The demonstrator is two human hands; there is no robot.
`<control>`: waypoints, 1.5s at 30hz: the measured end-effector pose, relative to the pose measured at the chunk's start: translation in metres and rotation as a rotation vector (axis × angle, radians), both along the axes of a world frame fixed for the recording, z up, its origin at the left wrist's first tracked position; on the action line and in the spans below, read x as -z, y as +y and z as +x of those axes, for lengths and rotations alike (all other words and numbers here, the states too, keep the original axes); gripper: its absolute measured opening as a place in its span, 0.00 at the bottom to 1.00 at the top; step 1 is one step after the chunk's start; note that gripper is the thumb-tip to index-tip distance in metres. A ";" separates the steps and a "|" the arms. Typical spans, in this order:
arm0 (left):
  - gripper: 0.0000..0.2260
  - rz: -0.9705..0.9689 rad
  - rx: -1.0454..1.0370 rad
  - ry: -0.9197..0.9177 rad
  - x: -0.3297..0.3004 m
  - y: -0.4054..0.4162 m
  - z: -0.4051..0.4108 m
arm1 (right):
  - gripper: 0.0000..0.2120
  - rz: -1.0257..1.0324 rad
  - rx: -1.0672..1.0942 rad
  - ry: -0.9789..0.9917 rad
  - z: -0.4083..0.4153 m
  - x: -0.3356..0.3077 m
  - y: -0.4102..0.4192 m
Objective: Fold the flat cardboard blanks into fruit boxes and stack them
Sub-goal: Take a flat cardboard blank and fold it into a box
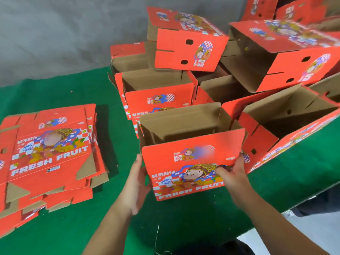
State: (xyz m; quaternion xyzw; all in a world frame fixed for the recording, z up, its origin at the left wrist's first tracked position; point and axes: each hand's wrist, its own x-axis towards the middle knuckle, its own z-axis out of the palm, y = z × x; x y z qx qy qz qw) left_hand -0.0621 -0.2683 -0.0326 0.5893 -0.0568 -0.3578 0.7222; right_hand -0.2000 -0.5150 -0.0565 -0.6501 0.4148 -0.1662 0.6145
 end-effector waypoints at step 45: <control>0.17 0.507 0.055 -0.026 0.052 -0.205 -0.037 | 0.29 0.127 -0.124 0.086 0.029 0.041 -0.032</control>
